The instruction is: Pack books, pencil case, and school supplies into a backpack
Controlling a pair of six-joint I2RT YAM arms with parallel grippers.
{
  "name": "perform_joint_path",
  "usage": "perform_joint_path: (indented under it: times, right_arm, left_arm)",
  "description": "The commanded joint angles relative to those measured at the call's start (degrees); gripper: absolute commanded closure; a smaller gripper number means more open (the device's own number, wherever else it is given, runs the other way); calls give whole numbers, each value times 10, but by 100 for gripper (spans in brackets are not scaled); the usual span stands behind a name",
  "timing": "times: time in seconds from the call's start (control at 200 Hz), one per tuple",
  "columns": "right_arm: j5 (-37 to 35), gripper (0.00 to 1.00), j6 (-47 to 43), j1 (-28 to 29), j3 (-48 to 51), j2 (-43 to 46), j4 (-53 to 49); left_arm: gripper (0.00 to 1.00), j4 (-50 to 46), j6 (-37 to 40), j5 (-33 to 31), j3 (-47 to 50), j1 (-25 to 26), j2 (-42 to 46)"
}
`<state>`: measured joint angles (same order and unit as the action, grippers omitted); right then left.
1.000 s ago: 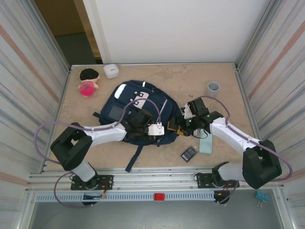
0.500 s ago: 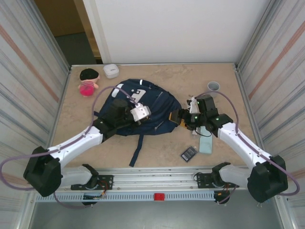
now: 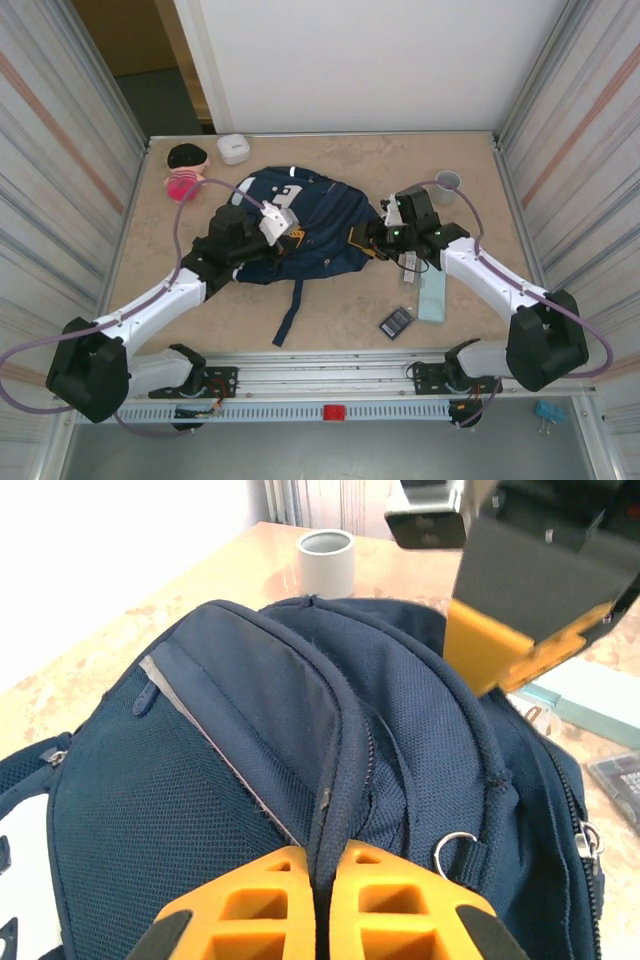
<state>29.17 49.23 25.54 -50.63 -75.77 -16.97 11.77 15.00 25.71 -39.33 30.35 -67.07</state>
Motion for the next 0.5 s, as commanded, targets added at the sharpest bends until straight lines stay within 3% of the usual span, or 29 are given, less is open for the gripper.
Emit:
perform_joint_path:
  times: [0.0, 0.11, 0.251, 0.311, 0.386, 0.496]
  right_arm:
    - [-70, 69, -3, -2, 37, -21, -56]
    - [-97, 74, -3, -4, 68, -24, -58]
    - [-96, 71, -13, -15, 82, -5, -62]
    - [-97, 60, -22, -20, 72, 13, -81]
    - [-85, 39, -50, -20, 53, 56, -86]
    - [-26, 25, -74, -21, 47, 132, -20]
  left_arm:
    - [100, 114, -49, 22, -14, -6, 45]
    - [100, 112, -47, 10, -23, -13, 53]
    - [100, 87, -27, 1, -37, -20, 52]
    - [100, 79, -26, 1, -40, -23, 52]
    - [100, 68, -21, 17, -47, -26, 53]
    - [100, 48, -15, 42, -58, -26, 51]
